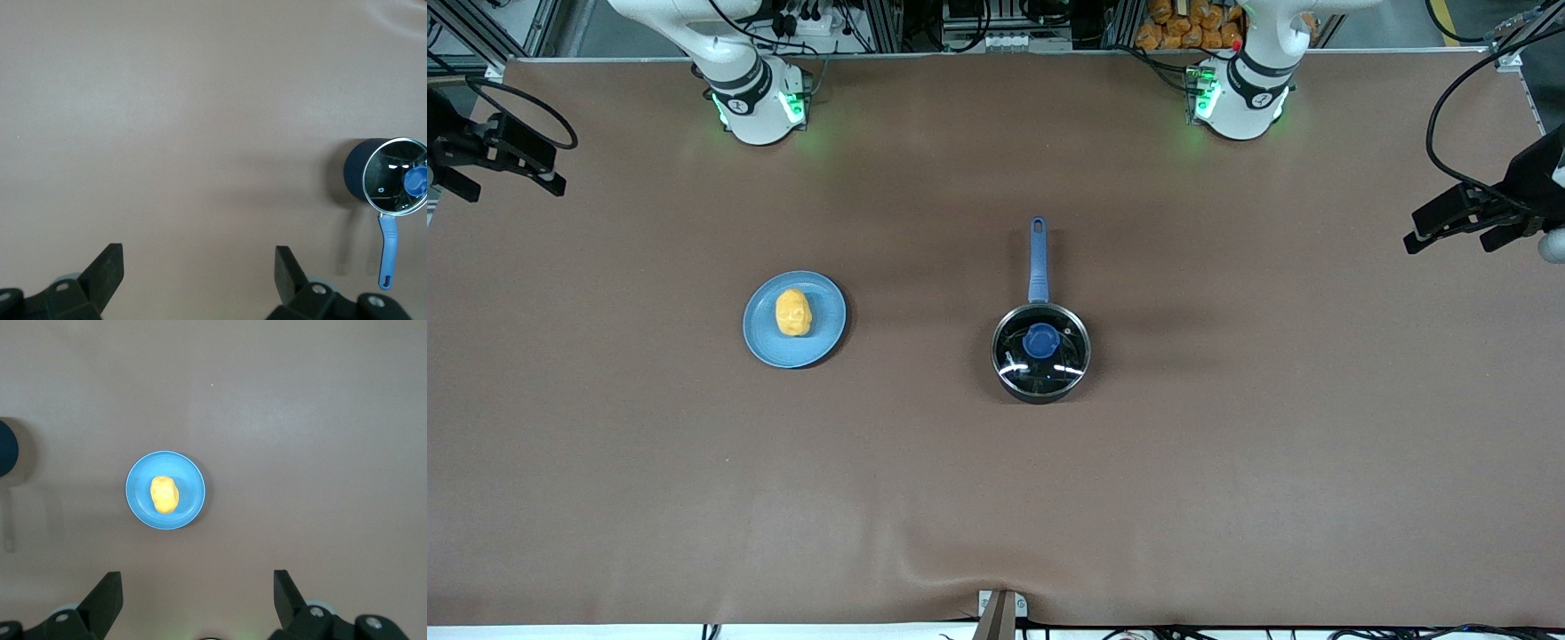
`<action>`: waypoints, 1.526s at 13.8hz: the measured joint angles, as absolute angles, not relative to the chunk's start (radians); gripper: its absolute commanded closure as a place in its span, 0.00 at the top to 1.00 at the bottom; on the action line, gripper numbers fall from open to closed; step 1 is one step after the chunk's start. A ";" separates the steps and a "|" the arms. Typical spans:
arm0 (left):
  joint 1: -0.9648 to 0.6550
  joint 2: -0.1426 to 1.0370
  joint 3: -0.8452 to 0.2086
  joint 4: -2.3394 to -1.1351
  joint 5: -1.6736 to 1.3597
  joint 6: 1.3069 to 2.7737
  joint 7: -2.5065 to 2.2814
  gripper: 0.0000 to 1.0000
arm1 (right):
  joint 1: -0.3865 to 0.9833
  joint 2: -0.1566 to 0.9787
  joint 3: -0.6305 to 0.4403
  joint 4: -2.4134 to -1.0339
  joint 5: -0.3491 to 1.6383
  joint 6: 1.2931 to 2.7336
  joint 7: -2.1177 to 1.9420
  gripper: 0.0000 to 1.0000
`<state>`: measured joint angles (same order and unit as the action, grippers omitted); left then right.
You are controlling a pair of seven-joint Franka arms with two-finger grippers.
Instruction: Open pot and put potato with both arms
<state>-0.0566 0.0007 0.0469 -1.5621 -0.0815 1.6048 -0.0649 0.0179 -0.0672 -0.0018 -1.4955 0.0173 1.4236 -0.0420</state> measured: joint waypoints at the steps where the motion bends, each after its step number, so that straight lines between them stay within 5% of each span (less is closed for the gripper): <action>1: -0.057 0.001 0.047 -1.562 -0.081 1.605 -0.059 1.00 | 0.018 -0.067 -0.002 -1.495 0.017 1.424 -0.042 1.00; 21: -0.057 0.001 0.032 -1.570 -0.067 1.604 -0.034 1.00 | 0.018 -0.067 -0.002 -1.495 0.017 1.423 -0.041 1.00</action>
<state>-0.0567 0.0007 0.0322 -1.5701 -0.0672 1.6038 -0.0339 0.0179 -0.0671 -0.0018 -1.4955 0.0174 1.4235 -0.0408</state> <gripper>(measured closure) 0.000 0.000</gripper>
